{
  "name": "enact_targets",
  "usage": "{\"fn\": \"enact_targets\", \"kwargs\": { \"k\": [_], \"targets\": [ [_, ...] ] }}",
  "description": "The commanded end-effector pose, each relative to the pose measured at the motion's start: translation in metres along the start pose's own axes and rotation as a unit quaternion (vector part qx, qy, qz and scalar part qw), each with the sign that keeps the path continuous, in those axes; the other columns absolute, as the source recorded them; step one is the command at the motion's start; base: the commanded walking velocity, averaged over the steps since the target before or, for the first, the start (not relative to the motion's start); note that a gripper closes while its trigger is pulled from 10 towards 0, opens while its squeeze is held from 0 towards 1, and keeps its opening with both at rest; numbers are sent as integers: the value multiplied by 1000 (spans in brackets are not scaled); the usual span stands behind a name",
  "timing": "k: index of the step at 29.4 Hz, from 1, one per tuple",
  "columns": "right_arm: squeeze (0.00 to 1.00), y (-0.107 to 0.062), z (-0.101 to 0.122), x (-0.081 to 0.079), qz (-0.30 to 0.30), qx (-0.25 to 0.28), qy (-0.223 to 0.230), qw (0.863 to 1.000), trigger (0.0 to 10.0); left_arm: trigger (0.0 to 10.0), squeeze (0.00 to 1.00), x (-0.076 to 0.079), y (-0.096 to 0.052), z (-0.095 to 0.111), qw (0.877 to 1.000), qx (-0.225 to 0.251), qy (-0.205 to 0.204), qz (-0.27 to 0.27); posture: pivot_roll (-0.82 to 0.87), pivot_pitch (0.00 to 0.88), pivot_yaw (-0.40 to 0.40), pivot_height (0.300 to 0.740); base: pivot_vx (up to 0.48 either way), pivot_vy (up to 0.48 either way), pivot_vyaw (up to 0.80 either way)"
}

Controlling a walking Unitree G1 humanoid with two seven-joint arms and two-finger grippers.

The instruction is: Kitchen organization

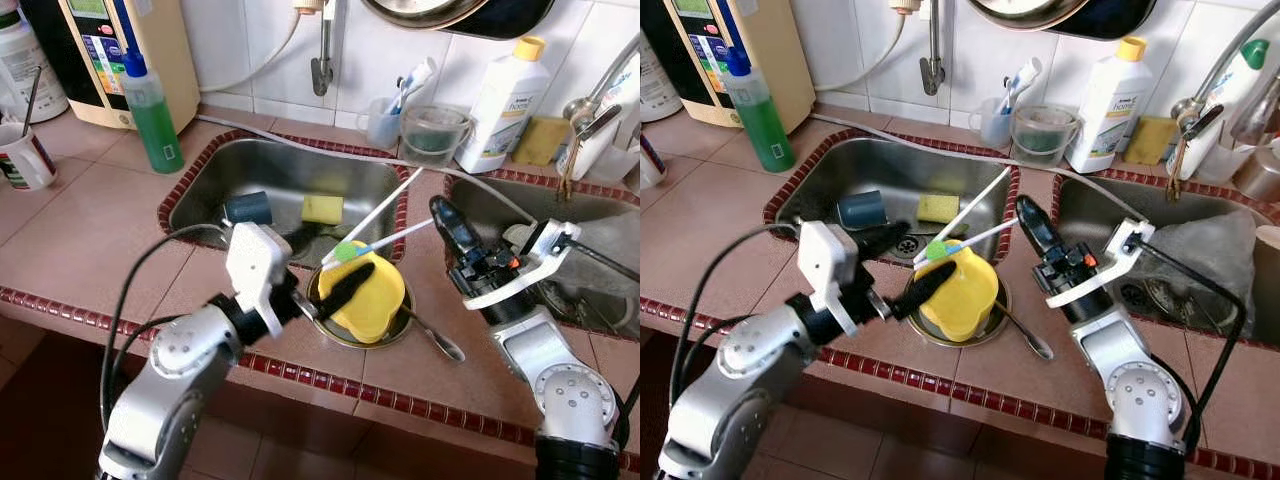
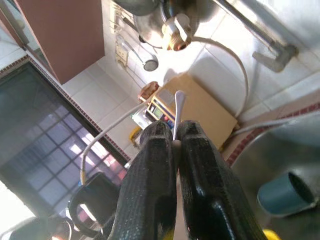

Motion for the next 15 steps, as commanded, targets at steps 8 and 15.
{"fn": "enact_targets", "kwargs": {
  "k": [8,15],
  "targets": [
    [0,23,32,-16,-25,44,-168,985,10000,10000,0,-69,-1,5,991,-6,55,125,41,64,-39,740,0,0,0],
    [0,27,56,-23,-63,91,-256,960,10000,10000,0,-101,1,5,983,-10,55,174,57,50,-57,740,0,0,0]
  ]
}}
Point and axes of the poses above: a point about 5 cm out from each wrist's last joint towards the gripper, its own y axis pointing out of the wrist towards the gripper, its own z axis along the axis of the wrist's last joint, x = y × z, the point moved 6 cm from there along y, pointing out of the wrist towards the gripper, and after that the axes turned 8 degrees about y, right-handed, at the moved point
